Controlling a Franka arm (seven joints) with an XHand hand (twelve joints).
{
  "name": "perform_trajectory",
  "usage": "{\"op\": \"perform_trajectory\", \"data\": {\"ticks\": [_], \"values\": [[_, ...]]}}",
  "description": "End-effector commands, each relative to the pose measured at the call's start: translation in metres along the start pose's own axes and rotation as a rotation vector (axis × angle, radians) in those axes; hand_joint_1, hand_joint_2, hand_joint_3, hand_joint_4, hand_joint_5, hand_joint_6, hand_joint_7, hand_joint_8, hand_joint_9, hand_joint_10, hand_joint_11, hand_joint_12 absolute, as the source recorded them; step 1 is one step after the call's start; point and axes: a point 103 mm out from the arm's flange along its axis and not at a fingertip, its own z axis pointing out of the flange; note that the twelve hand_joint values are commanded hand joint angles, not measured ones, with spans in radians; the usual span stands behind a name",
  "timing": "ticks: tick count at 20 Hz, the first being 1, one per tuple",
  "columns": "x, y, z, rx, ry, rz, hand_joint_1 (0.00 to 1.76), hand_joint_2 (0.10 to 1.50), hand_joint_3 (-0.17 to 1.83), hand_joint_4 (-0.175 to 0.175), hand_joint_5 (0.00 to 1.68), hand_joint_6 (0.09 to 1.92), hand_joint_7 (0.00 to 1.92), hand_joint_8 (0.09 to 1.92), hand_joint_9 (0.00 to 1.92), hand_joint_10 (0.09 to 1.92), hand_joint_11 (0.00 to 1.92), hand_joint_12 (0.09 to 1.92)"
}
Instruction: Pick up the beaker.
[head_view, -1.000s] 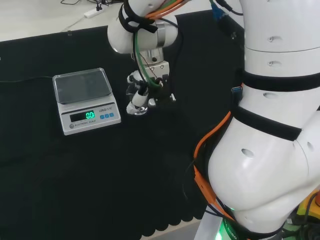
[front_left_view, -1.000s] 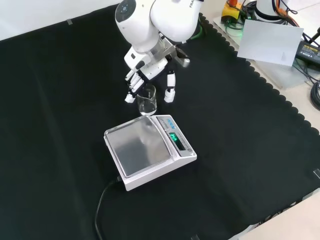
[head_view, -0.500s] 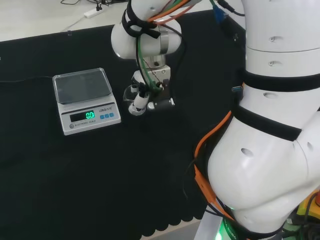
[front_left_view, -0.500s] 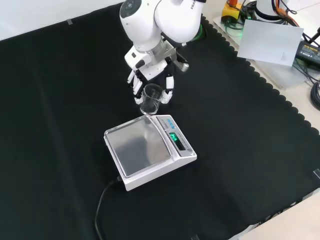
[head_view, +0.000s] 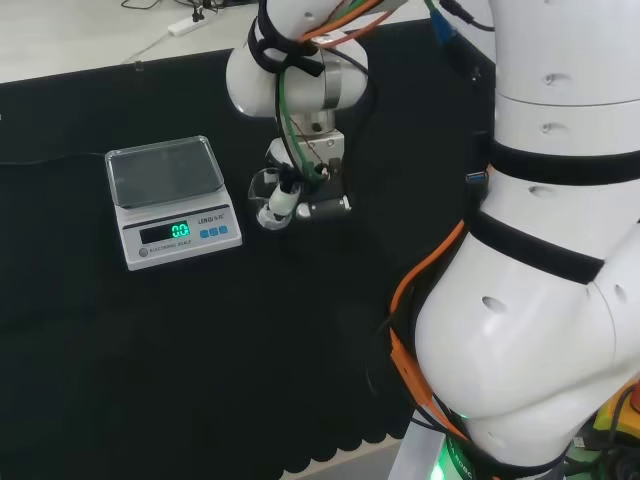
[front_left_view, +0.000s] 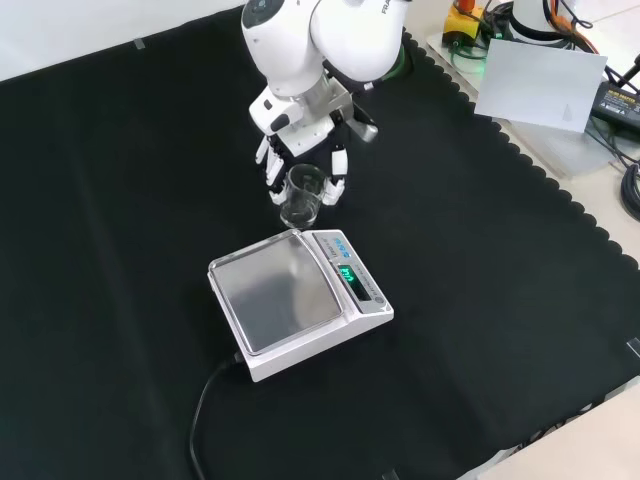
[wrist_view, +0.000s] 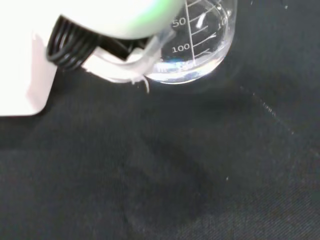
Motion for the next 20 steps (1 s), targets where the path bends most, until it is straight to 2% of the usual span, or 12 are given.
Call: {"op": "perform_trajectory", "data": {"ticks": [1,6,13,20], "values": [[-0.004,-0.009,-0.022,-0.033,-0.018,0.011,1.11,0.51,0.59,-0.032,0.76,0.94,1.03,0.67,1.02,0.61,0.66,1.28],[-0.005,-0.018,-0.043,-0.061,-0.034,0.02,1.11,0.51,0.6,-0.034,0.78,0.95,1.04,0.68,1.03,0.61,0.66,1.28],[0.006,-0.032,-0.074,-0.109,-0.049,0.005,1.11,0.51,0.6,-0.036,0.8,0.95,1.06,0.69,1.05,0.61,0.67,1.28],[0.021,-0.039,-0.091,-0.132,-0.076,-0.013,1.11,0.51,0.61,-0.037,0.82,0.94,1.07,0.69,1.07,0.6,0.68,1.27]]}}
